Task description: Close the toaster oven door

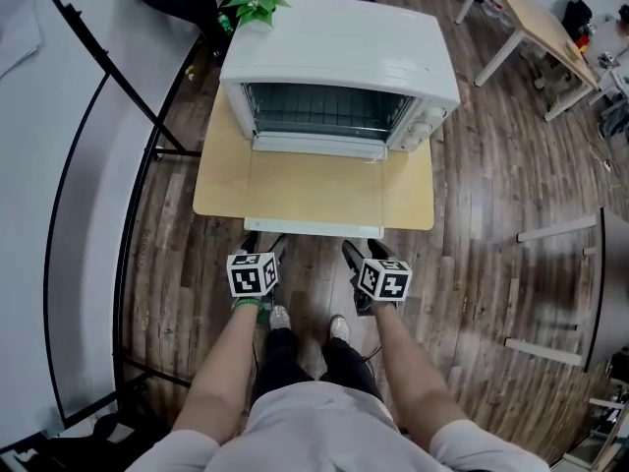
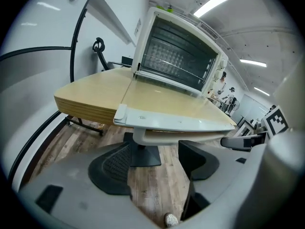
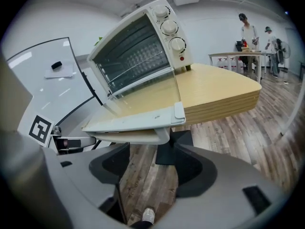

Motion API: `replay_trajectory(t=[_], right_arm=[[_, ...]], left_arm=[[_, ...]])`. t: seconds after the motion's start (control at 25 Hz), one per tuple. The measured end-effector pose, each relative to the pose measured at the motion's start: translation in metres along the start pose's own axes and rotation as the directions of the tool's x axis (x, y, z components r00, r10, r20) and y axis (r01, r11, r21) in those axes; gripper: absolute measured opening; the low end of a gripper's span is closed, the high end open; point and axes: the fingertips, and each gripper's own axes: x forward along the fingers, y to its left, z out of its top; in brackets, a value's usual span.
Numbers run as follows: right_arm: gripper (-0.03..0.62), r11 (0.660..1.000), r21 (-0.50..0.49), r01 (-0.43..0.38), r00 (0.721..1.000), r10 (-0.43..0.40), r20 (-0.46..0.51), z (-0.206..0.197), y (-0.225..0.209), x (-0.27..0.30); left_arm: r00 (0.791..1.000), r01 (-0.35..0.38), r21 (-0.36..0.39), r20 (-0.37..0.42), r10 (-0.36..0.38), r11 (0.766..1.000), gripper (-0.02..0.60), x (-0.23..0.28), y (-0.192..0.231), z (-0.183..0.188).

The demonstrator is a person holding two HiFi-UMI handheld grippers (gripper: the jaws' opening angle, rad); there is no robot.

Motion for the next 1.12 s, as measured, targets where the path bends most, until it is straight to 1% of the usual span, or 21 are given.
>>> replay_trajectory(t=[0.12, 0.28, 0.44, 0.64, 0.76, 0.88, 1.0, 1.12], right_arm=[[0.277, 0.999, 0.046, -0.010, 1.000, 0.009, 0.021, 0.002, -0.001, 0.004], [0.256, 0.993, 0.113, -0.019, 0.999, 0.013, 0.052, 0.006, -0.005, 0.008], [0.236, 0.992, 0.118, -0.045, 0.997, 0.037, 0.068, 0.011, -0.003, 0.009], [0.229, 0.991, 0.123, -0.052, 0.996, 0.042, 0.082, 0.013, -0.003, 0.008], [0.225, 0.988, 0.139, -0.066, 0.993, 0.050, 0.111, 0.020, 0.002, 0.000], [0.216, 0.979, 0.183, -0.090, 0.987, 0.064, 0.146, 0.028, 0.005, -0.010], [0.195, 0.965, 0.234, -0.116, 0.981, 0.075, 0.177, 0.035, 0.007, -0.018], [0.189, 0.957, 0.254, -0.137, 0.975, 0.085, 0.207, 0.042, 0.012, -0.028]], left_arm=[[1.000, 0.006, -0.014, 0.019, -0.006, 1.000, 0.305, 0.004, 0.000, 0.006], [1.000, 0.021, -0.037, 0.019, -0.020, 0.999, 0.305, 0.011, 0.000, 0.008], [0.999, 0.042, -0.042, 0.020, -0.041, 0.998, 0.305, 0.011, 0.000, 0.007], [0.998, 0.051, -0.035, 0.024, -0.050, 0.998, 0.305, 0.011, -0.001, 0.010], [0.998, 0.051, -0.032, 0.045, -0.049, 0.998, 0.305, 0.003, -0.004, 0.017], [0.997, 0.053, -0.031, 0.063, -0.051, 0.998, 0.305, -0.007, -0.008, 0.025], [0.996, 0.054, -0.042, 0.079, -0.050, 0.998, 0.305, -0.016, -0.011, 0.032], [0.994, 0.055, -0.060, 0.103, -0.049, 0.997, 0.304, -0.026, -0.015, 0.041]])
